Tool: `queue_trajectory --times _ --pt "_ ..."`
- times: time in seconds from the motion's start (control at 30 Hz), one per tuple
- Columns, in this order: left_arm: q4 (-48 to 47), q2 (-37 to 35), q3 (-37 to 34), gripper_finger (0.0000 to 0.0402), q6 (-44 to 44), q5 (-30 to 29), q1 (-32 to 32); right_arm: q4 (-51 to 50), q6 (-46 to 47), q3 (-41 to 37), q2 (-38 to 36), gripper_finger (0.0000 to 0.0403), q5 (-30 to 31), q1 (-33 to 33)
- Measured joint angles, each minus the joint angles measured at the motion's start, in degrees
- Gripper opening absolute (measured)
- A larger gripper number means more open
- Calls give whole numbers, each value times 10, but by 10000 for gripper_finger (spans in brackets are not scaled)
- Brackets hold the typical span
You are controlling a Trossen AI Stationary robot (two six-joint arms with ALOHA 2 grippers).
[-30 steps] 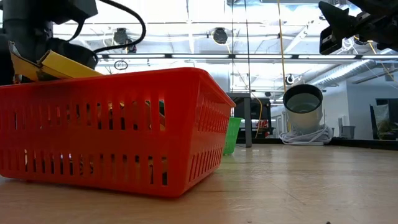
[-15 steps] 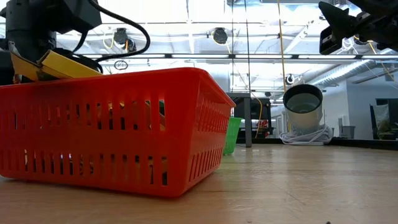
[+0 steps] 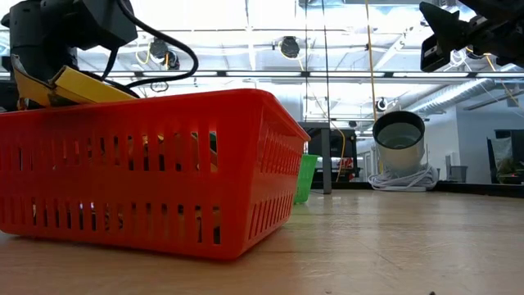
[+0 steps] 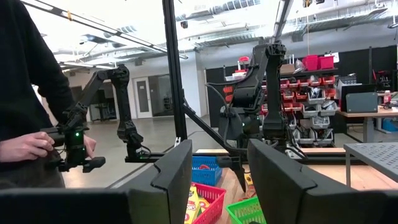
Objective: Pick & Place Office Desk Supplies
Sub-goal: Put the left orange rubber band into the green basket
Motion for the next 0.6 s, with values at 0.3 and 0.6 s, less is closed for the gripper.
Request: queue_trajectory --times 0.3,0.6 --pt "-18 1 -1 179 -42 -8 0 0 0 0 0 148 0 0" --pt "-31 0 -3 12 -45 14 -2 0 0 0 0 145 0 0"
